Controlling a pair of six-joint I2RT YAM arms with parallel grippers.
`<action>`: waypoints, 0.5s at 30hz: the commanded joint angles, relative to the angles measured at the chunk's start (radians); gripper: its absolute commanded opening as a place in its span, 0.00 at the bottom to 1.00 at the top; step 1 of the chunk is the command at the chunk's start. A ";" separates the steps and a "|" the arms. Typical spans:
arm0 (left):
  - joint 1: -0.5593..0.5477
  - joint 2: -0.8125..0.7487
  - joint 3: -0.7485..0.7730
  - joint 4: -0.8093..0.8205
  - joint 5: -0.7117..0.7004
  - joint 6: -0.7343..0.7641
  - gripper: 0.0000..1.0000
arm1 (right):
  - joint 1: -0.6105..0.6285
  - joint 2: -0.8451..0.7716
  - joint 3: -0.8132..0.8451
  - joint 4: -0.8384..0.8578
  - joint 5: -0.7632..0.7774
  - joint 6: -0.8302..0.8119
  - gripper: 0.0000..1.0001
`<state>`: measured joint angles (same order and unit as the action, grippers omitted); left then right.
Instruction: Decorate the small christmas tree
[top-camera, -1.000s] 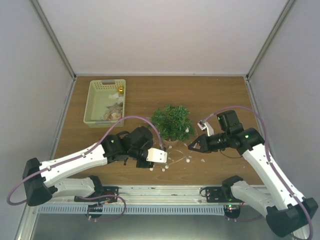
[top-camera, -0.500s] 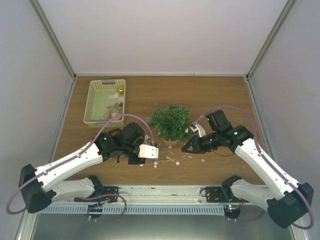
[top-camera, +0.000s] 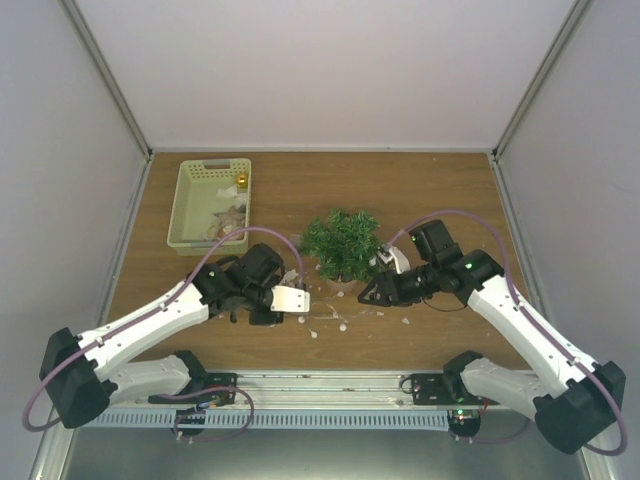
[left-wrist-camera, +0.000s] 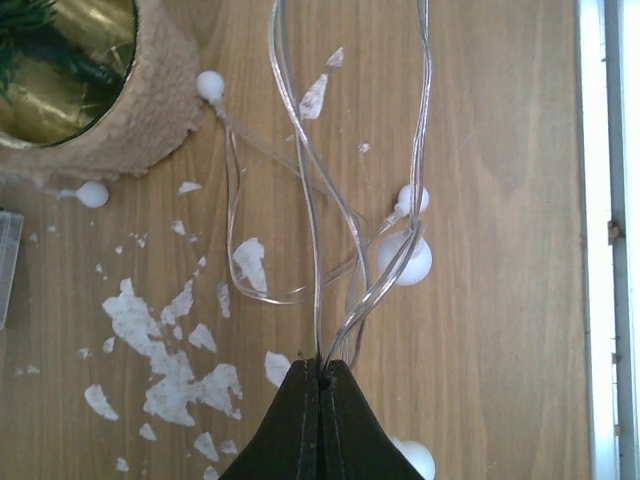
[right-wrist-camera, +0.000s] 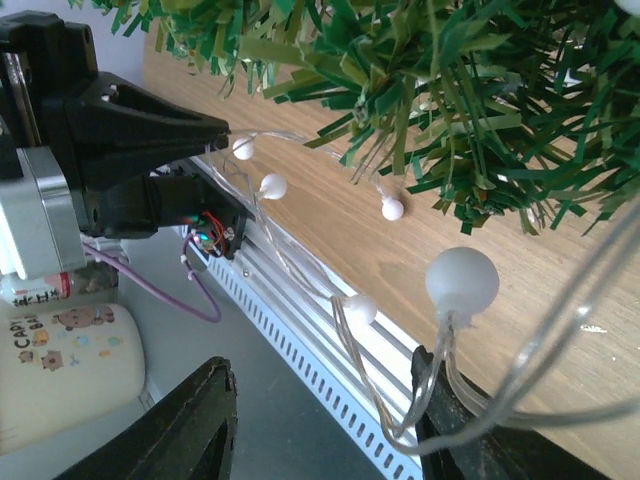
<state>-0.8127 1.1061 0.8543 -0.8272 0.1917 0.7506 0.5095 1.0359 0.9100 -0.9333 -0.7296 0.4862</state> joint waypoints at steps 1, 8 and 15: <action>0.031 -0.013 -0.003 0.016 -0.028 0.033 0.00 | 0.009 0.008 0.007 0.016 0.016 -0.004 0.50; 0.065 0.006 -0.002 0.017 -0.070 0.042 0.00 | 0.010 -0.002 0.013 -0.049 0.054 -0.028 0.50; 0.101 0.042 0.006 0.042 -0.114 0.032 0.00 | 0.009 -0.012 0.071 -0.154 0.230 -0.015 0.51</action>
<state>-0.7280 1.1362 0.8543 -0.8249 0.1143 0.7784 0.5106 1.0389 0.9169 -1.0065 -0.6369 0.4690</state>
